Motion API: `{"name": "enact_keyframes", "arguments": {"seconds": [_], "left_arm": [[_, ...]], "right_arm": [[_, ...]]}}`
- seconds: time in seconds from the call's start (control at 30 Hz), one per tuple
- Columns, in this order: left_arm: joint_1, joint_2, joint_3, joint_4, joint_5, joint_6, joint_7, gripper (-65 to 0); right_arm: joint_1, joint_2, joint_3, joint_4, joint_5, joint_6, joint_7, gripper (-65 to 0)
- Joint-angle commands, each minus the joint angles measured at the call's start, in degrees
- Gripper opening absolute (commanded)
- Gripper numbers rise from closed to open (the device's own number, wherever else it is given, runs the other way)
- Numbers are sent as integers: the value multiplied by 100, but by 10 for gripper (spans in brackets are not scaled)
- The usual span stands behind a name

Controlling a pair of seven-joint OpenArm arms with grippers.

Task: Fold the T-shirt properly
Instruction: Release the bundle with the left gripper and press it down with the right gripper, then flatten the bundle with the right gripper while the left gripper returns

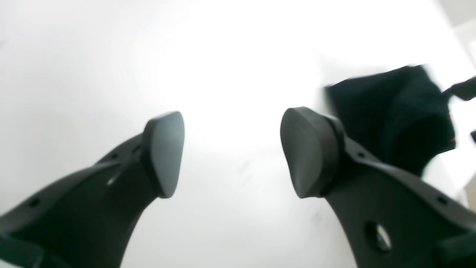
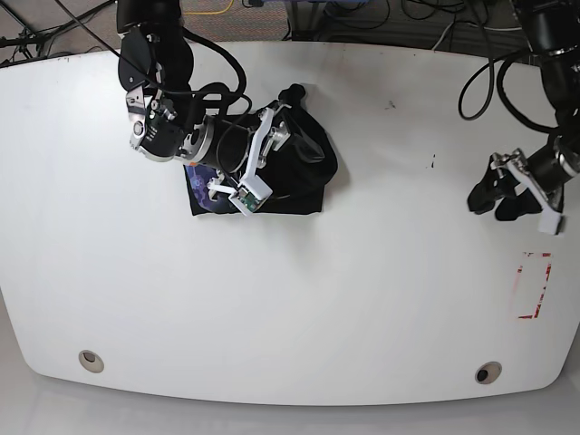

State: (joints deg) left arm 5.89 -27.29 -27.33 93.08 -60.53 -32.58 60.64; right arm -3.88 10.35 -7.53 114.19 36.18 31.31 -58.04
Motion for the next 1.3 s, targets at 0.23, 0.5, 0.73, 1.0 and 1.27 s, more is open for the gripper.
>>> {"name": "enact_keyframes", "arguments": {"seconds": [0.23,0.5,0.73,1.0,1.27], "left_arm": [[585,-150,-603,103,-140,-43,-143,-242],[725,-133,-603,121,-140,-43,-143,-242],[734,-89,-577,130,-140,-43,-143,-242],[760,26,-585,130,-140,-43,-143,-242],[760,26,-427,121,-140,-43,-143,-242]], "right_arm": [[410,-283,-931,-4,-1337,47,173,-212],[454,-565,-1616,-171,-2603,3,428,-296],[471,-863,-1669,-408,-3605,12,648,-534],[471,-899,-1678,-391,-4185,38,657,-577],[471,-899,-1660,-39,-4203,3,648,-650]]}}
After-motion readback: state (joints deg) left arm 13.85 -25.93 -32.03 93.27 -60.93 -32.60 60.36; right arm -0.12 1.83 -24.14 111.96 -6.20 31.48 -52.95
